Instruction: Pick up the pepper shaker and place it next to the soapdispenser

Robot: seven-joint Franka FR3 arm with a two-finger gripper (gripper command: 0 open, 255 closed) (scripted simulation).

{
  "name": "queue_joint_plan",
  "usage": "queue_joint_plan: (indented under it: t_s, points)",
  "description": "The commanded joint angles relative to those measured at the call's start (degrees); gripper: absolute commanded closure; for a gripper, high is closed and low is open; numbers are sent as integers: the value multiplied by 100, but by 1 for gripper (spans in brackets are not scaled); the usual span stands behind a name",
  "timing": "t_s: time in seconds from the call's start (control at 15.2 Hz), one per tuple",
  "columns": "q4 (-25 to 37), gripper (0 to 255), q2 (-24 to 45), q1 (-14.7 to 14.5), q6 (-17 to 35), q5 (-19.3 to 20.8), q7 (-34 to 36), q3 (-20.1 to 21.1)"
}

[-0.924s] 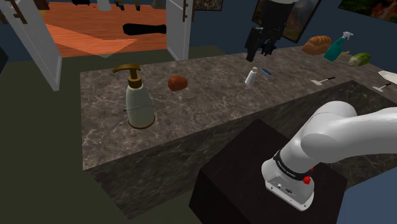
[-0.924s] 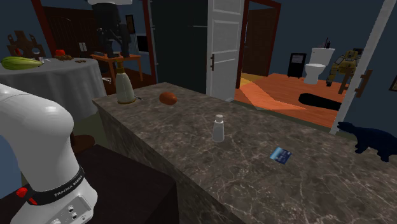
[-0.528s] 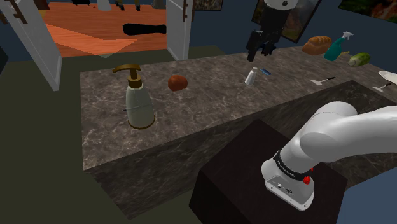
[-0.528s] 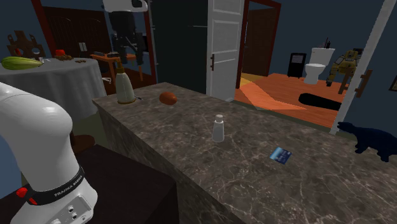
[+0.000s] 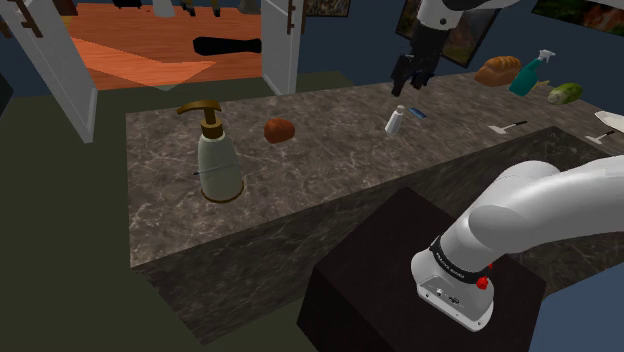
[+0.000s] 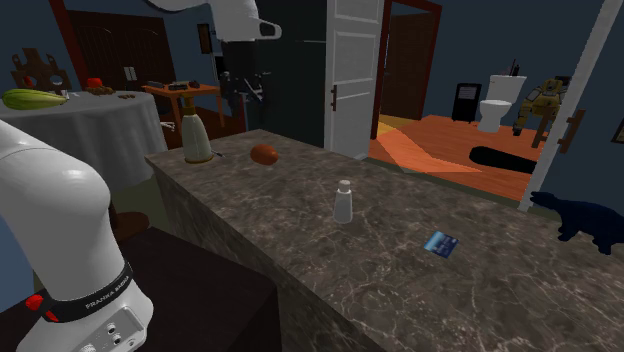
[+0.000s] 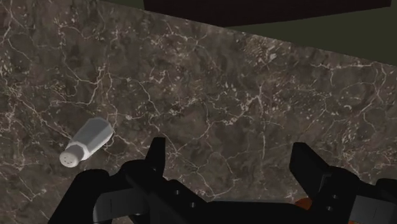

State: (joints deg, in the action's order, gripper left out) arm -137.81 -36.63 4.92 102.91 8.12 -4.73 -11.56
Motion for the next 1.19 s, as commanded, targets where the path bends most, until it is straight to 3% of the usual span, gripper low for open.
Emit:
queue_joint_plan:
  t_s: [0.0,0.59,1.12]
  points:
    - [36,0,267,56,251,36,-221,-251]
    - [647,0,1827,156,1185,-246,-1384,-1388]
    - [1677,0,3655,258,1635,-1364,-2781,-2204]
